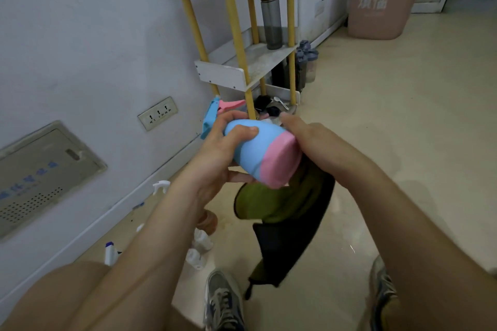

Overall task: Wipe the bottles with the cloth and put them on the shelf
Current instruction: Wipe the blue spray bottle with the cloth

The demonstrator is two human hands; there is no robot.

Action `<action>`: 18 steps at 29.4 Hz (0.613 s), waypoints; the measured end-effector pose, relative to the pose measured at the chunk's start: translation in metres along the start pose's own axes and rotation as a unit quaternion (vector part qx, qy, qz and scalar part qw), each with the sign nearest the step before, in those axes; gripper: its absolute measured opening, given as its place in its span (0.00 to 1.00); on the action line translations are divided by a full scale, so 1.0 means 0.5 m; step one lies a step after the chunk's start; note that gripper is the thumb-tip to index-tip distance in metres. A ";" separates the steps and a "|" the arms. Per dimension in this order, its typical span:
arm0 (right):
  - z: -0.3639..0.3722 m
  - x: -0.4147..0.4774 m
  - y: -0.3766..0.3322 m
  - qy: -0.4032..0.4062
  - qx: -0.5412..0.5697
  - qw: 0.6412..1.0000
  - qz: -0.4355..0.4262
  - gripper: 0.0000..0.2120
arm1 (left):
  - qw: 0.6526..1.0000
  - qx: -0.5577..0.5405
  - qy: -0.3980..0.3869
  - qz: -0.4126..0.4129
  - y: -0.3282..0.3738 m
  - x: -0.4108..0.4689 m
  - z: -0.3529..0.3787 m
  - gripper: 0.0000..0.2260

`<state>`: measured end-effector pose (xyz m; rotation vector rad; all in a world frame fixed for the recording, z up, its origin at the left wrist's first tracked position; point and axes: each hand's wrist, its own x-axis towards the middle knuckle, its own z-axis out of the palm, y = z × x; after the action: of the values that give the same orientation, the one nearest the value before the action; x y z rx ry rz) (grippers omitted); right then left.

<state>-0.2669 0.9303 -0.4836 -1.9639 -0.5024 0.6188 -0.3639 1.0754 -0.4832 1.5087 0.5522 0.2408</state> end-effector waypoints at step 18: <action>0.037 -0.012 0.061 -0.008 0.326 0.928 -0.182 0.19 | 0.941 0.254 -0.167 0.151 -0.023 -0.027 0.018 0.59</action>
<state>-0.2805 0.9260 -0.5170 -1.1971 -0.5648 0.4823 -0.3733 1.0600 -0.4922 2.0886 0.1027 0.0721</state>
